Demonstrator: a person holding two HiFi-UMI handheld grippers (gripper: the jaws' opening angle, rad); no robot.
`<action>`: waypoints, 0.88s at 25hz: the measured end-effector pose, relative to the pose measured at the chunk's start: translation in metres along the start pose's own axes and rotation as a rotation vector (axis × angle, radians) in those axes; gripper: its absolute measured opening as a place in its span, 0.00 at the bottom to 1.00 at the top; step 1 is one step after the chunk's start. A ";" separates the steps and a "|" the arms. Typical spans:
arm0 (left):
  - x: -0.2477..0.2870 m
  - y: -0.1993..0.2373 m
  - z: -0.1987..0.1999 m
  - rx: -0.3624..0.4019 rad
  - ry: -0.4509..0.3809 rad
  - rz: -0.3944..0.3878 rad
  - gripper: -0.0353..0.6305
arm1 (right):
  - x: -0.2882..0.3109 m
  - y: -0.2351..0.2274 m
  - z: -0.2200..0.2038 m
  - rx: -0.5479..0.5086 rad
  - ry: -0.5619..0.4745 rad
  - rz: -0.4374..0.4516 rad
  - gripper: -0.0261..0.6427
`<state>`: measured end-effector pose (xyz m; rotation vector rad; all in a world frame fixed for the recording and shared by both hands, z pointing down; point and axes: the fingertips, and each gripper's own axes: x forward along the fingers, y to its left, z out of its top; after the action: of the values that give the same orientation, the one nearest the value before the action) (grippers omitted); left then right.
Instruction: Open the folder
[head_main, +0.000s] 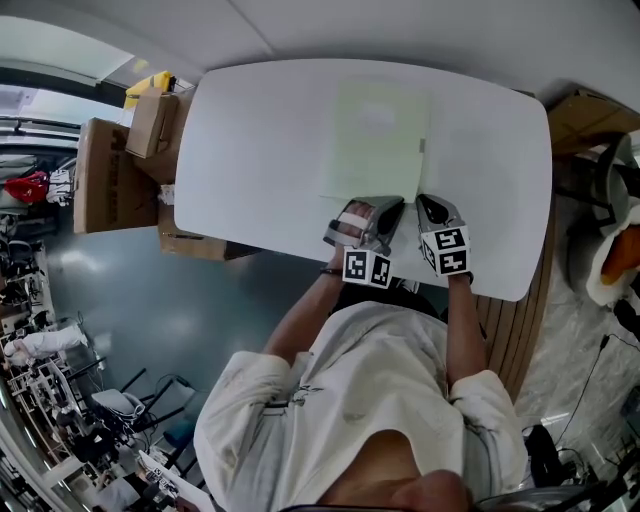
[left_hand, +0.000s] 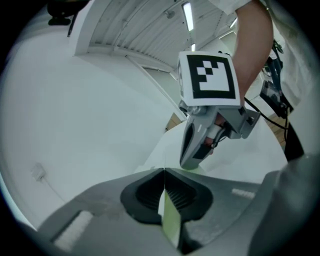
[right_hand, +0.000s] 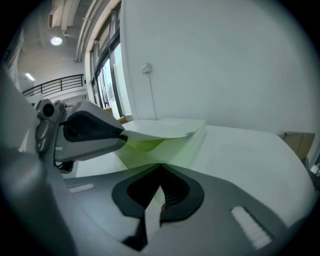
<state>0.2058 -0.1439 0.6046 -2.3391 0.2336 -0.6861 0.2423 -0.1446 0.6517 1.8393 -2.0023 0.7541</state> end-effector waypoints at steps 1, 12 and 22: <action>-0.002 0.005 0.002 -0.012 -0.006 0.013 0.06 | 0.000 0.001 0.000 -0.004 0.006 0.000 0.04; -0.037 0.057 0.011 -0.094 -0.023 0.231 0.07 | 0.001 -0.003 0.000 -0.031 0.010 -0.029 0.04; -0.077 0.109 -0.006 -0.230 0.002 0.416 0.06 | 0.005 0.002 -0.001 -0.046 0.038 -0.065 0.04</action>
<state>0.1394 -0.2032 0.5049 -2.3923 0.8105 -0.4742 0.2397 -0.1479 0.6545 1.8406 -1.9115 0.7127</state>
